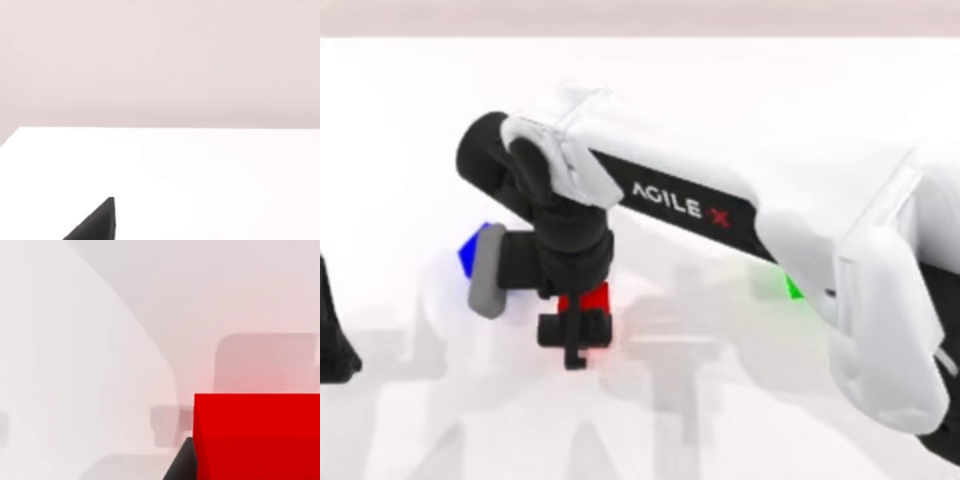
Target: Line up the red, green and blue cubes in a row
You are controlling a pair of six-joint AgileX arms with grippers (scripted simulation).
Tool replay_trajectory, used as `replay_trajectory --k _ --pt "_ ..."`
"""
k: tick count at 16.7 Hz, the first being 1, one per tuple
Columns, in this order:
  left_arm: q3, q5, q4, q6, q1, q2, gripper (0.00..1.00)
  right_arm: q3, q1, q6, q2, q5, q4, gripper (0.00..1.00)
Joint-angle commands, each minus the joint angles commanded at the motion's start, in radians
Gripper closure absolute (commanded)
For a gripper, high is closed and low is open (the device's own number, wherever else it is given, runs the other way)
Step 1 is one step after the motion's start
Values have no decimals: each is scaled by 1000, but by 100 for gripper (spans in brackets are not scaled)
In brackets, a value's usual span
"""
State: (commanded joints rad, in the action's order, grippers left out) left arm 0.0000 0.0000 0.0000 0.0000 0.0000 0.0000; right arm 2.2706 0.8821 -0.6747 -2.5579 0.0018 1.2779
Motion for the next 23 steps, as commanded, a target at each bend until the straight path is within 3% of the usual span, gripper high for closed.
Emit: replay_trajectory --k 6,17,23 --pt "0 0 0 0 0 0 0 0 0 0 0 0 0 2" --pt "0 0 0 0 0 0 0 16 0 -1 -6 0 16 0" --pt "0 0 0 0 0 0 0 284 4 -2 -59 0 224 0"
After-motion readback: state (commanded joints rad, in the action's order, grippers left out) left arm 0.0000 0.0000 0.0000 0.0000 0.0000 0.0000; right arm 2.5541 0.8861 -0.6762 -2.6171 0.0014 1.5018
